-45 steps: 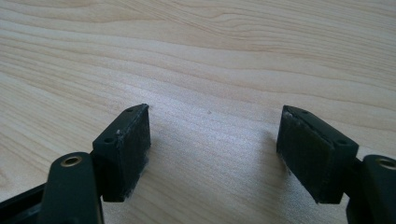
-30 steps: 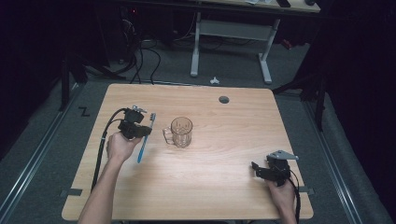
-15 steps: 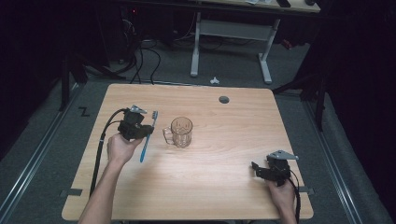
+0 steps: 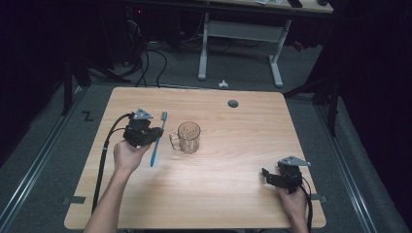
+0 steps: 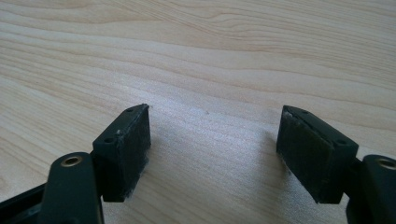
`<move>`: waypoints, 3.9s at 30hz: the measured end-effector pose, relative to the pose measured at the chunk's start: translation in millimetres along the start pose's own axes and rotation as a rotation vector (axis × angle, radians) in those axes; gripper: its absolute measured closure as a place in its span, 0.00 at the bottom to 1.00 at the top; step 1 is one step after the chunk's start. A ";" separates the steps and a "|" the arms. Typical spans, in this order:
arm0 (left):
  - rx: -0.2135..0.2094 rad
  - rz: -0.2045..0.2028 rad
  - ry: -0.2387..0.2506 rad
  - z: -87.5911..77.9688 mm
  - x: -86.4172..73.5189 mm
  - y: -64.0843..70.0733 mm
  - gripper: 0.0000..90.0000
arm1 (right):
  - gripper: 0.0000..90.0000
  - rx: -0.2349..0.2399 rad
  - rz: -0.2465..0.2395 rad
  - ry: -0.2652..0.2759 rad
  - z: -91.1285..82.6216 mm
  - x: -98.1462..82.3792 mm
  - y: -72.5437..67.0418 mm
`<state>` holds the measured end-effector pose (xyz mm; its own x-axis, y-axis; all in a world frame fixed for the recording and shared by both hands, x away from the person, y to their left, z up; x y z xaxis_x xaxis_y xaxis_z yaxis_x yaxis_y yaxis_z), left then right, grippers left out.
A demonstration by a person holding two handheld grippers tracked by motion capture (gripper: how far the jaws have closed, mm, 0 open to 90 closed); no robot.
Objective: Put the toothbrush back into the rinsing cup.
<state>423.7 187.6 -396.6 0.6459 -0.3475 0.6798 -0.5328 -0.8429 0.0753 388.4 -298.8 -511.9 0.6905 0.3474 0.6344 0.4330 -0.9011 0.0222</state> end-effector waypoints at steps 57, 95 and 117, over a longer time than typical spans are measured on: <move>0.069 0.074 0.199 9.2 47.7 9.4 0.90 | 0.29 0.000 0.002 0.000 -0.4 -0.5 -0.2; 0.059 0.048 0.268 33.1 70.0 7.9 0.89 | 0.29 0.000 0.002 0.000 -0.5 -0.5 -0.1; 0.029 0.063 0.257 30.3 65.1 8.2 0.89 | 0.29 0.000 0.001 0.000 -0.5 -0.5 -0.1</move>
<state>478.0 145.7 -373.8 0.4503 -0.2868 0.8456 -0.5492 -0.8357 0.0090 387.8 -299.1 -511.9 0.6911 0.3468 0.6342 0.4323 -0.9015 0.0218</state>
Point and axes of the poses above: each handheld gripper's, and its own axes: z roughly forward along the jaws, x roughly out of its top, y roughly to its right, the point moved 1 cm from there along z, roughly forward along the jaws, and after that the axes turned 7 degrees about -y, right-handed, at the moved point
